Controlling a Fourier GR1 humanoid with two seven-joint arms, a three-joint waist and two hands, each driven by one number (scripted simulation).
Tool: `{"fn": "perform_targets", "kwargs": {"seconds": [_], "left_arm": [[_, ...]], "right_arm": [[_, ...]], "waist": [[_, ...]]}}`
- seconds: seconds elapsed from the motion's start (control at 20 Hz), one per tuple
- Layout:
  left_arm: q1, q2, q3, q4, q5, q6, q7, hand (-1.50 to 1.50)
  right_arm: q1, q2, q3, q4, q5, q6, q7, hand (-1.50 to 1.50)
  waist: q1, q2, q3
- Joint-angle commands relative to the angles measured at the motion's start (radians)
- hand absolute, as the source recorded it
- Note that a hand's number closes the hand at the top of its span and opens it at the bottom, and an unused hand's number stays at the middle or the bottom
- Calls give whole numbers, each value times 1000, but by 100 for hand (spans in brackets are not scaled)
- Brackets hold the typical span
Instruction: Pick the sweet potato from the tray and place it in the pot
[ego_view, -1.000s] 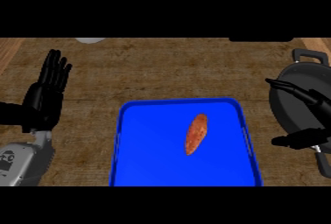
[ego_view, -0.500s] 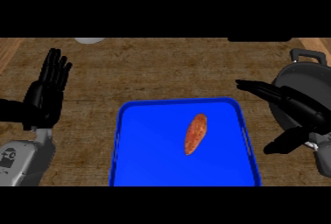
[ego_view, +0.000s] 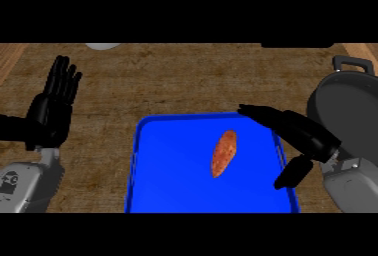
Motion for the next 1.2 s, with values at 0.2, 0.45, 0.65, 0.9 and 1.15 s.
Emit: {"fn": "perform_targets", "kwargs": {"seconds": [0.2,0.45,0.65,0.9,1.15], "left_arm": [[-2,-7,62,-25,-29,-53,43,0],[17,-13,95,-6,-40,-97,24,0],[24,-77,66,-26,-93,-75,28,0],[10,-114,59,-37,-121,-46,43,0],[44,-123,83,-51,-124,-78,38,0]], "right_arm": [[75,67,-11,26,130,32,-56,-150],[45,174,1,51,206,-7,-74,-150],[23,215,-25,66,256,29,-62,-150],[35,276,7,135,362,-43,-32,-150],[42,318,-11,238,419,-95,-86,-150]], "waist": [[-2,0,1],[0,0,0],[0,0,0],[1,1,1],[2,1,1]]}}
